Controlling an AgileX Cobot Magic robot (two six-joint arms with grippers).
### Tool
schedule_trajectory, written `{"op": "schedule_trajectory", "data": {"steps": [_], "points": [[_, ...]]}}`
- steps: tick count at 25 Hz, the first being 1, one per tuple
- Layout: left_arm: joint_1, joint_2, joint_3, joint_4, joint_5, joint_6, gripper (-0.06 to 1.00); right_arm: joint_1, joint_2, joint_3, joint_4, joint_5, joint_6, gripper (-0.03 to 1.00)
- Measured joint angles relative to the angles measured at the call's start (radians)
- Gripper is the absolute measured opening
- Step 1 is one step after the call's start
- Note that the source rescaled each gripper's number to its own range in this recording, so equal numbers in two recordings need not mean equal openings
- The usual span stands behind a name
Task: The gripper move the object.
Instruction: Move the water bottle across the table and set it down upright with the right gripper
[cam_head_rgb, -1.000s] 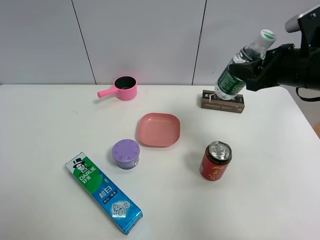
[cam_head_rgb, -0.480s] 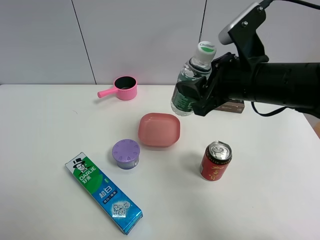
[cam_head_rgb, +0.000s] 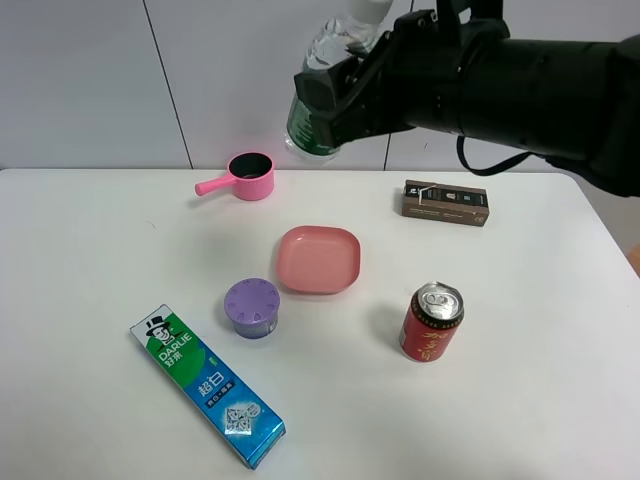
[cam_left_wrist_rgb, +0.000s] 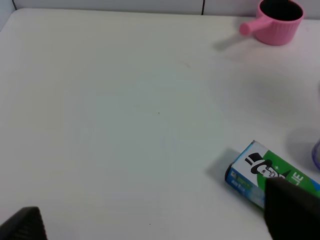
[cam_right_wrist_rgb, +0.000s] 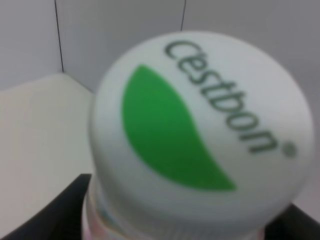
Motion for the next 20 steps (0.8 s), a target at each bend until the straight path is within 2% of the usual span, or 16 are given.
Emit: {"op": "schedule_trajectory", "data": {"steps": [2,5,8,11,15,17,20], "points": [[0.0,0.0,0.0,0.0,0.0,0.0,1.0,0.0,0.036,-0.038,-0.121,-0.001,0.181,0.0],[0.0,0.0,0.0,0.0,0.0,0.0,1.0,0.0,0.092,-0.104,-0.373,0.008,0.501,0.0],[0.0,0.0,0.0,0.0,0.0,0.0,1.0,0.0,0.155,-0.186,-0.68,0.04,0.846,0.0],[0.0,0.0,0.0,0.0,0.0,0.0,1.0,0.018,0.231,-0.283,-0.964,0.106,1.11,0.0],[0.0,0.0,0.0,0.0,0.0,0.0,1.0,0.074,0.357,-0.428,-1.24,0.207,1.326,0.0],[0.0,0.0,0.0,0.0,0.0,0.0,1.0,0.106,0.42,-0.498,-1.307,0.236,1.371,0.0],[0.0,0.0,0.0,0.0,0.0,0.0,1.0,0.153,0.51,-0.605,-1.338,0.254,1.39,0.0]]}}
